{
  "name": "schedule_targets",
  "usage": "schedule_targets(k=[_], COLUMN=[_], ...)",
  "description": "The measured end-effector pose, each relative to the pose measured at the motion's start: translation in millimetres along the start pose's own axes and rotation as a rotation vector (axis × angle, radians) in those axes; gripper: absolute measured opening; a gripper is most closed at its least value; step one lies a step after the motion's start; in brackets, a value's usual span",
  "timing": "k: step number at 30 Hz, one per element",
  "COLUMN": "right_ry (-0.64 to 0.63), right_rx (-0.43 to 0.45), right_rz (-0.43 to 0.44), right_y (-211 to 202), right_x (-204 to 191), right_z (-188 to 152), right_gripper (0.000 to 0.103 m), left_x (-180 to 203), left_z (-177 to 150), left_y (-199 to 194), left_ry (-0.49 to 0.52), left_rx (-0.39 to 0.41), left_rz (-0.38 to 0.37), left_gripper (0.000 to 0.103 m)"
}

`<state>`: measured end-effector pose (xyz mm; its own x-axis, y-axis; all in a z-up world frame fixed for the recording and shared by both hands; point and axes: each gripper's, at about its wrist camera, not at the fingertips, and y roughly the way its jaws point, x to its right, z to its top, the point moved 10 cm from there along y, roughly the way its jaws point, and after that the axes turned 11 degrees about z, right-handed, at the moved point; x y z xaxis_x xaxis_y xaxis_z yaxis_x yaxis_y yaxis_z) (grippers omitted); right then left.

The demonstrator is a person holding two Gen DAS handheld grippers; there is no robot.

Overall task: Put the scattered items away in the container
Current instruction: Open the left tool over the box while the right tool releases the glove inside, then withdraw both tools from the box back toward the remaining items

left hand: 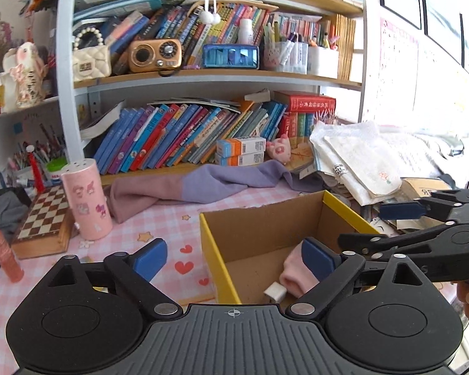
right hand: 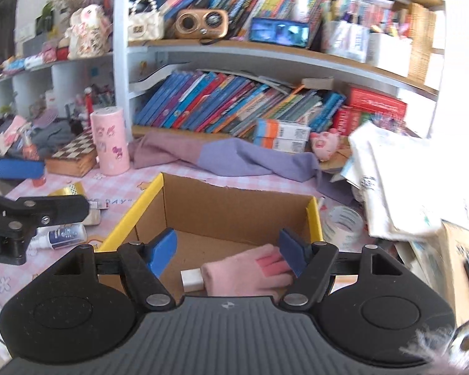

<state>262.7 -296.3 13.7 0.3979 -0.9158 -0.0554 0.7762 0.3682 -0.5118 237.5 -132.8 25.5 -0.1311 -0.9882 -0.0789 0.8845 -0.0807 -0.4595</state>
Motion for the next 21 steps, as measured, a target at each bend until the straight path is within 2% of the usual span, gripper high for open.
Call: schedule_targets(k=[5, 12, 15, 21], right_ry=[0.038, 0.123, 0.153, 0.15], right_rx=[0.033, 0.055, 0.022, -0.029], right_rz=[-0.068, -0.144, -0.142, -0.116], right_y=[-23.4, -40.8, -39.8, -36.0], right_x=[-19.1, -57.5, -76.6, -115.9], right_z=[-15.3, -50.2, -65.1, -84.8], right_gripper=[0.074, 0.075, 0.075, 0.078], left_x=[-15.1, -44.9, -59.2, -85.6], left_z=[-21.4, -65.2, -83.1, -99.9], left_y=[-18.0, -43.0, -48.5, -61.6], left_ry=[-0.006, 0.002, -0.004, -0.02], left_rx=[-0.02, -0.04, -0.076, -0.093], left_rz=[-0.019, 0.01, 0.024, 0.055], left_gripper=[0.096, 0.096, 0.096, 0.096])
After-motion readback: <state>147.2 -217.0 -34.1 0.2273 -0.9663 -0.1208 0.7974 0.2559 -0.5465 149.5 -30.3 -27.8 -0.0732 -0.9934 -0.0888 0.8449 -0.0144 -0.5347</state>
